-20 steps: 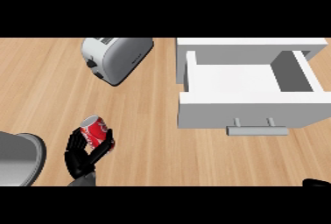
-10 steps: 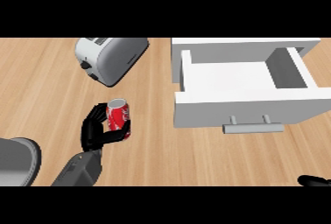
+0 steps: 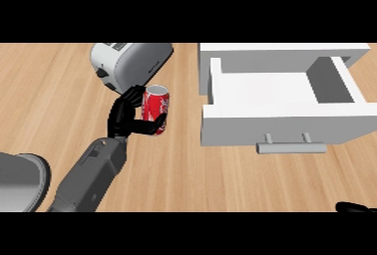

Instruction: Pick up the can, place it into the drawer and close the drawer

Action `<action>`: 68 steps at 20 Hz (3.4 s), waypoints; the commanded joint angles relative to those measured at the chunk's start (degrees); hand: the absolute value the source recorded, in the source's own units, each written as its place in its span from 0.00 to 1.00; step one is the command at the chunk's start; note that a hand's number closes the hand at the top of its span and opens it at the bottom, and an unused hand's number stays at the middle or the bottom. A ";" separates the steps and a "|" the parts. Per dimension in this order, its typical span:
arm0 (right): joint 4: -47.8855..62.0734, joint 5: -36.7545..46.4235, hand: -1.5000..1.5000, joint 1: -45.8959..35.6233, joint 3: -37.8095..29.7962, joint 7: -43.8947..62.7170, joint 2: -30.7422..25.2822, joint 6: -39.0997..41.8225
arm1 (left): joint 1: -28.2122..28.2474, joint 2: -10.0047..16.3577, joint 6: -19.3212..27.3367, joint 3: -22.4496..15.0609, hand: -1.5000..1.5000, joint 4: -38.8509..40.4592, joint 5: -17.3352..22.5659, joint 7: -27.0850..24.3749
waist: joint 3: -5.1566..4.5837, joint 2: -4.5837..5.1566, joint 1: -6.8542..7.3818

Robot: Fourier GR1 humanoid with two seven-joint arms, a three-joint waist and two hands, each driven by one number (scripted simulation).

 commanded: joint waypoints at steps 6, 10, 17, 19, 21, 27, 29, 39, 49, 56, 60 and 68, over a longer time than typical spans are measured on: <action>-1.01 0.02 0.00 1.00 -1.00 0.40 -0.79 0.82 | -9.64 -0.58 5.95 -2.33 1.00 -11.97 -3.97 17.01 | 0.04 -0.23 0.53; -0.94 1.70 0.00 -1.39 0.49 1.93 0.12 -1.12 | -11.92 -4.31 8.22 -2.45 1.00 -14.99 -5.15 19.95 | 0.01 -0.14 0.62; 0.35 1.63 0.00 -1.17 -0.87 0.18 -0.37 -0.49 | -25.47 -4.45 12.33 -1.05 1.00 -15.29 -7.75 32.24 | 0.03 -0.04 0.18; -1.73 0.01 0.00 1.19 -0.85 -0.09 0.31 0.60 | -30.11 -4.19 13.21 0.53 1.00 -12.98 -8.25 34.32 | 0.04 -0.03 -0.27; -0.94 1.16 0.00 -1.58 -0.46 1.71 -0.73 -0.28 | -32.04 -6.76 14.85 -0.81 1.00 -10.98 -10.71 33.67 | 0.03 0.05 -0.14; -2.45 -3.96 0.00 -3.03 -4.81 5.25 -3.58 0.15 | -41.51 -6.78 13.87 2.33 1.00 -4.08 -10.66 37.81 | 0.05 0.09 -0.75; -3.24 -2.98 0.00 -1.47 -3.98 4.86 -2.52 0.01 | -45.29 -7.72 16.98 2.11 1.00 -3.45 -10.28 40.91 | 0.06 0.05 -1.04; 0.25 -3.59 0.00 -5.21 -4.01 4.46 -4.16 0.54 | -54.31 -7.79 17.72 -2.05 1.00 11.28 -4.75 37.29 | 0.13 0.64 -2.84; 0.63 0.19 0.00 -9.15 0.58 6.20 -3.96 -0.74 | -56.62 -7.79 24.01 -7.49 0.00 16.99 -0.08 34.05 | 0.18 1.13 -4.52; 3.73 -0.07 0.00 -8.49 -0.66 2.09 -3.88 0.27 | -60.76 -7.79 26.85 -7.48 0.00 21.53 0.64 32.98 | 0.29 1.59 -5.09; 0.84 3.74 0.00 -9.35 0.97 2.71 -7.13 1.78 | -59.23 -7.79 28.20 -8.14 0.00 21.84 1.90 30.64 | 0.21 1.59 -5.54; 4.41 14.15 0.00 -15.12 6.14 -1.51 -12.19 3.85 | -61.09 -7.79 28.17 -7.16 0.00 20.96 6.36 30.77 | 0.19 1.95 -5.00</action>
